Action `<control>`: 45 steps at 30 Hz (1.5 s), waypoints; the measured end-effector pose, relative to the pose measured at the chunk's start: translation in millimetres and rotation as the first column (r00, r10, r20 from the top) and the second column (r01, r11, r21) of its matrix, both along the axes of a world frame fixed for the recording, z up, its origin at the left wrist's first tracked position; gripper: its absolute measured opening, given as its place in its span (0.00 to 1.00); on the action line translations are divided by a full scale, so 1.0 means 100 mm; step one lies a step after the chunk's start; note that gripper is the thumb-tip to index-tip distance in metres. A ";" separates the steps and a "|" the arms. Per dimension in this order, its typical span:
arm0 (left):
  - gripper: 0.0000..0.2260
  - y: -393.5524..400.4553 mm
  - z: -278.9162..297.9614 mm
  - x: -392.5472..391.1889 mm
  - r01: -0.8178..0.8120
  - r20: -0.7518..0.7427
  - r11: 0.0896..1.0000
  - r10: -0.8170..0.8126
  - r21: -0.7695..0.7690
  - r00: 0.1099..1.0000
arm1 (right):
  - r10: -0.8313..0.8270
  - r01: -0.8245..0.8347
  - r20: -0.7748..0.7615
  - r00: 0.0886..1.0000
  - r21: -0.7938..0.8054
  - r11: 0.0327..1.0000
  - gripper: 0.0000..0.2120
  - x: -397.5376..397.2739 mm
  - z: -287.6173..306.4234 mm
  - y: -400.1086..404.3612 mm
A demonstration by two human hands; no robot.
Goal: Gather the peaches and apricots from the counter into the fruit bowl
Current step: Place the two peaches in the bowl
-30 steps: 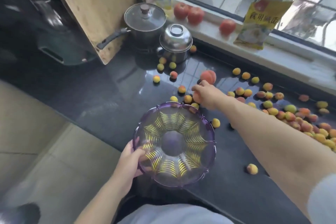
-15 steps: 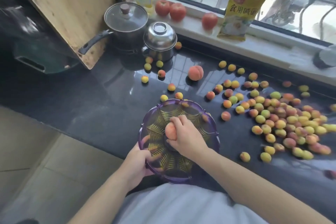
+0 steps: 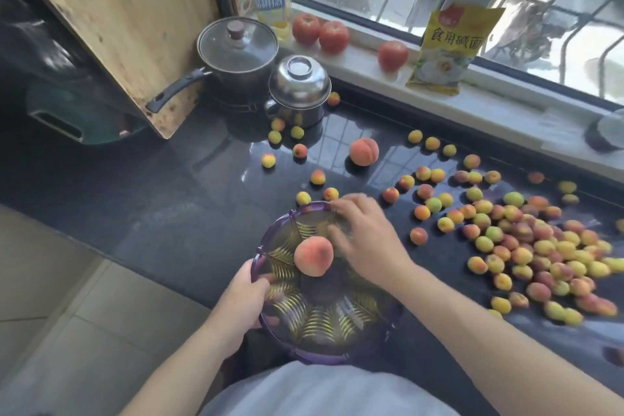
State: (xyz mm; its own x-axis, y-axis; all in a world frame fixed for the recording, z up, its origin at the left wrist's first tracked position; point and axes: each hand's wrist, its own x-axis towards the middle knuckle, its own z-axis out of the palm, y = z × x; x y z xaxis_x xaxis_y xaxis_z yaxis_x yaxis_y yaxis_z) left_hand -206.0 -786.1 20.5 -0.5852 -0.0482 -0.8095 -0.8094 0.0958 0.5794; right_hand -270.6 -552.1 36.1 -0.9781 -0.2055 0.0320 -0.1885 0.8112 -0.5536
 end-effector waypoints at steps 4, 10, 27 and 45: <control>0.19 -0.02 0.00 0.00 0.048 0.018 0.999 -0.048 0.001 0.999 | -0.239 0.227 0.046 0.970 0.176 0.958 0.26 -0.97 -0.07 0.42; 0.20 -0.01 0.01 -0.02 0.035 0.047 0.999 -0.036 0.030 0.998 | -0.191 0.062 0.328 0.925 0.365 0.929 0.37 -1.71 -0.41 0.52; 0.18 0.05 0.11 0.16 0.061 -0.024 0.998 -0.061 -0.004 0.998 | -0.171 0.045 0.347 0.922 0.344 0.938 0.27 0.84 -0.05 0.01; 0.21 -0.09 0.12 0.31 0.013 -0.051 1.000 -0.015 -0.024 0.999 | -0.188 0.141 0.187 0.964 0.239 0.961 0.21 0.82 0.08 -0.08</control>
